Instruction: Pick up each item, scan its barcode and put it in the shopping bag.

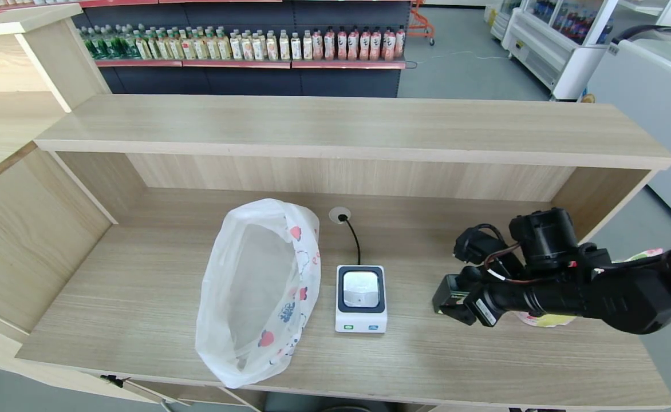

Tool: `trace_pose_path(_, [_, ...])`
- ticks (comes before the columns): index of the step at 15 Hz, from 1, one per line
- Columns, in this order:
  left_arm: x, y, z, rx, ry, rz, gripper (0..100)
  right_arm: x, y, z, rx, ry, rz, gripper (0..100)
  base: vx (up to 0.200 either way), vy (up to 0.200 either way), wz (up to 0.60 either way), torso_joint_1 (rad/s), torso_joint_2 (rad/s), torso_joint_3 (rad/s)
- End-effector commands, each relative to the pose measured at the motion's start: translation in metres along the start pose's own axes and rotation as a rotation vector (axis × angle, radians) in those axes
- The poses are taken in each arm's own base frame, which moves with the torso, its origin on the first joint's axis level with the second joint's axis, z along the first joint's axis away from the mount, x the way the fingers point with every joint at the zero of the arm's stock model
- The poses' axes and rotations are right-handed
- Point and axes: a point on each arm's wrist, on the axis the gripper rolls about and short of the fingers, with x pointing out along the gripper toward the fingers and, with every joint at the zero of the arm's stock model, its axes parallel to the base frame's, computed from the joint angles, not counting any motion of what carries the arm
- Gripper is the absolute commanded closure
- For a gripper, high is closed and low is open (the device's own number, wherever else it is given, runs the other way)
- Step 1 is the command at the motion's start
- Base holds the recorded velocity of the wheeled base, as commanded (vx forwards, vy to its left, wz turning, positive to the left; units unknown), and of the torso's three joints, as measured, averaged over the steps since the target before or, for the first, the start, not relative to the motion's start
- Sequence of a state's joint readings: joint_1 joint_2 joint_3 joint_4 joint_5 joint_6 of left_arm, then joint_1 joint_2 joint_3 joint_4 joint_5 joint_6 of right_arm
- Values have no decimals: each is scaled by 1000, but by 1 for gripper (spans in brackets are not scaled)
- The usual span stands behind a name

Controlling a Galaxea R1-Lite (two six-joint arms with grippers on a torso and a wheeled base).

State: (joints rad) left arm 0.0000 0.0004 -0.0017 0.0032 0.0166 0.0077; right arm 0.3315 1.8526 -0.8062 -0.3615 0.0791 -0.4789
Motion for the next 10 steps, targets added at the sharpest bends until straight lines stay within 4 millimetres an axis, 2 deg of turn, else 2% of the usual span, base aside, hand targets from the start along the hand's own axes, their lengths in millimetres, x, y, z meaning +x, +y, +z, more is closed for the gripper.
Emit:
trace_pose_path(1, [0, 0, 0, 0, 0, 0, 0, 17, 5, -4, -5, 27, 25, 0, 0, 0, 0, 0, 0, 0])
trace_pose_path(4, [0, 0, 0, 0, 0, 0, 0, 26, 9, -5, -12, 39, 42, 0, 0, 0, 0, 0, 0, 0])
trace_pose_path(5, [0, 0, 0, 0, 1, 0, 0, 28, 9, -5, -13, 38, 45, 100, 0, 0, 0, 0, 0, 0])
trace_pose_path(8, [0, 0, 0, 0, 0, 0, 0, 31, 8, 2, -17, 13, 46, 100, 0, 0, 0, 0, 0, 0])
trace_pose_path(10, [0, 0, 0, 0, 1, 0, 0, 22, 7, 4, -14, 0, 41, 100, 0, 0, 0, 0, 0, 0])
